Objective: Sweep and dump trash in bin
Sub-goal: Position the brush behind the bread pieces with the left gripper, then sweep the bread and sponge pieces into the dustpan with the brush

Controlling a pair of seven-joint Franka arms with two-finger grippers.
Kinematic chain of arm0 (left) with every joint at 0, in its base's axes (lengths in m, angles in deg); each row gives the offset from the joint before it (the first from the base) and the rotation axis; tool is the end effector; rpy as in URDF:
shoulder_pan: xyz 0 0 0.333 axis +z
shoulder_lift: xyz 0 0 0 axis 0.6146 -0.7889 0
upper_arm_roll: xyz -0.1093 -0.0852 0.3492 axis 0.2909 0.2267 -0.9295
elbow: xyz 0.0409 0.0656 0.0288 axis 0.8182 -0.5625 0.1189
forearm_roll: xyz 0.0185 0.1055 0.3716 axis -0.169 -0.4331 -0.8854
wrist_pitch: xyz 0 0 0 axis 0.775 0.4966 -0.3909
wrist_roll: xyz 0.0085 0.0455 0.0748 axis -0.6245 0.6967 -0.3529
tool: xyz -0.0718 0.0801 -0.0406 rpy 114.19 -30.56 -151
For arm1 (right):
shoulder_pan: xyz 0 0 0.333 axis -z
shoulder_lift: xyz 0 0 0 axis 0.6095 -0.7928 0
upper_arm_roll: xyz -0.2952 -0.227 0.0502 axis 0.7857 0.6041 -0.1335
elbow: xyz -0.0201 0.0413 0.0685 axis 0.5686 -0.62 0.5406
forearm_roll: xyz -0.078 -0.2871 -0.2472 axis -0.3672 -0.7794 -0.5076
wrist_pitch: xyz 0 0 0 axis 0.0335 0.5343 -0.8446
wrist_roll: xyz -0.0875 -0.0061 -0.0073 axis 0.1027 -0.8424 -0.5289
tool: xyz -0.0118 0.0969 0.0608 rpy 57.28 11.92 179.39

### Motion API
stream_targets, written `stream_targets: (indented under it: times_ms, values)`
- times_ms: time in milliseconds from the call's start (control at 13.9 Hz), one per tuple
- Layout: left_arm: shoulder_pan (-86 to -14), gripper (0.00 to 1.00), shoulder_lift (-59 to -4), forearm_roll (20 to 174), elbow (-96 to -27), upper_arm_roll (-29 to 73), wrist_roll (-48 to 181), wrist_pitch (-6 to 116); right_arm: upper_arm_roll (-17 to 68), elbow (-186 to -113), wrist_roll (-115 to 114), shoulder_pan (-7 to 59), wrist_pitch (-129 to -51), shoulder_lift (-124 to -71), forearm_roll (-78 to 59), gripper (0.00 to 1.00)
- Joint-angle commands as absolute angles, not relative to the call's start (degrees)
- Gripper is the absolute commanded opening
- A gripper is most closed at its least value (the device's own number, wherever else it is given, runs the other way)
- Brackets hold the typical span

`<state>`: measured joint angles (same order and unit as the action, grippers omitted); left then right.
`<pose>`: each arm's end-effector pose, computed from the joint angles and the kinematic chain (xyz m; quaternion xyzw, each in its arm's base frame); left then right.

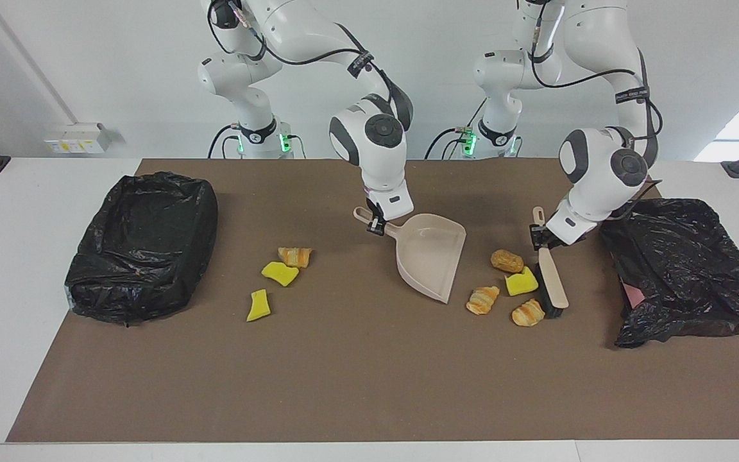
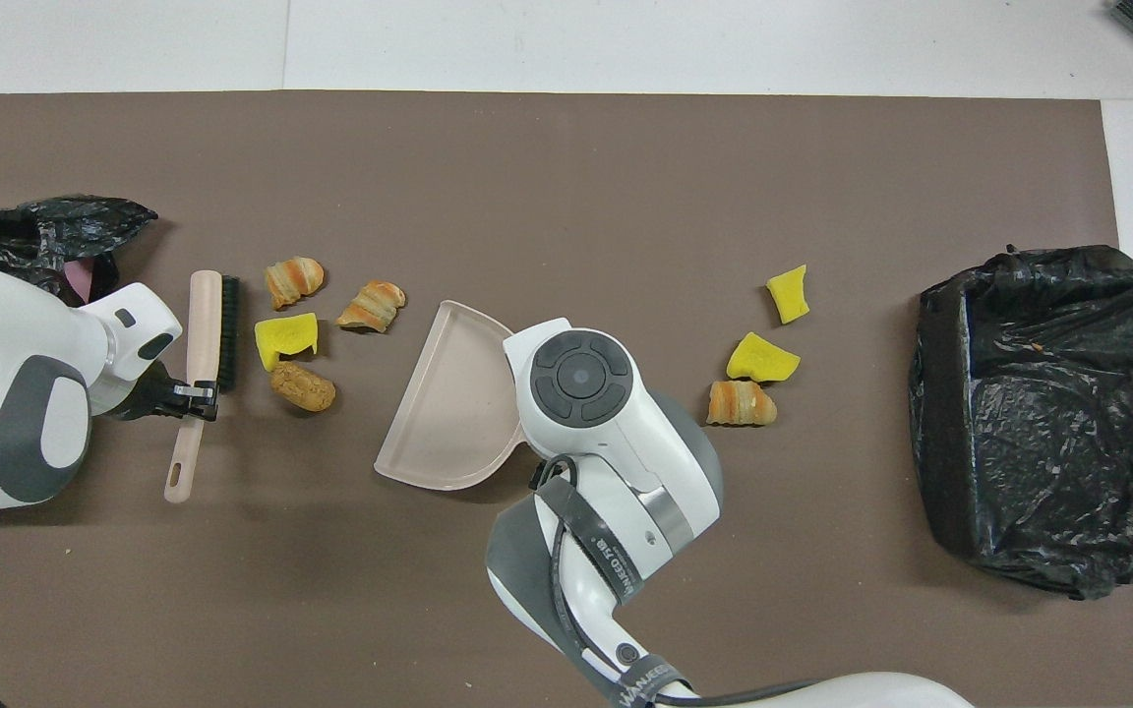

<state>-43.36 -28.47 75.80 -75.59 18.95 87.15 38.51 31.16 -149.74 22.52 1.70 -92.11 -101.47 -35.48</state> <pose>0.5374 -0.0557 0.3910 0.9943 -0.0760 -0.0705 0.0266 0.5092 0.3970 0.4074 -0.8357 -0.5473 0.0289 0.0357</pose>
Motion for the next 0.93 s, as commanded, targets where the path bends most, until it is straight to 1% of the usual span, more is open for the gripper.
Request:
stream_targets:
  times_ms: [0, 359, 574, 718, 862]
  values:
    - [-47.9, 0.0, -28.0, 77.1, -76.1, 18.6, 85.5, 35.9, 31.0, -150.0, 21.2, 1.6, -93.2, -101.2, -35.2, 0.0]
    - [-59.3, 0.0, -26.0, 80.4, -78.1, 18.6, 72.2, 35.2, 31.0, -150.0, 21.2, 1.5, -93.2, -101.2, -35.2, 0.0]
    - [-65.4, 0.0, -24.9, 82.1, -78.4, 18.6, 69.3, 32.9, 31.0, -150.0, 20.6, 1.5, -93.2, -101.2, -35.3, 0.0]
    - [-67.7, 0.0, -24.4, 82.1, -78.3, 18.6, 68.4, 31.0, 31.0, -150.0, 20.6, 1.5, -93.2, -101.2, -35.3, 0.0]
    - [-67.6, 0.0, -24.5, 82.0, -77.1, 18.6, 69.2, 28.0, 31.0, -150.0, 20.5, 1.5, -93.2, -101.2, -35.3, 0.0]
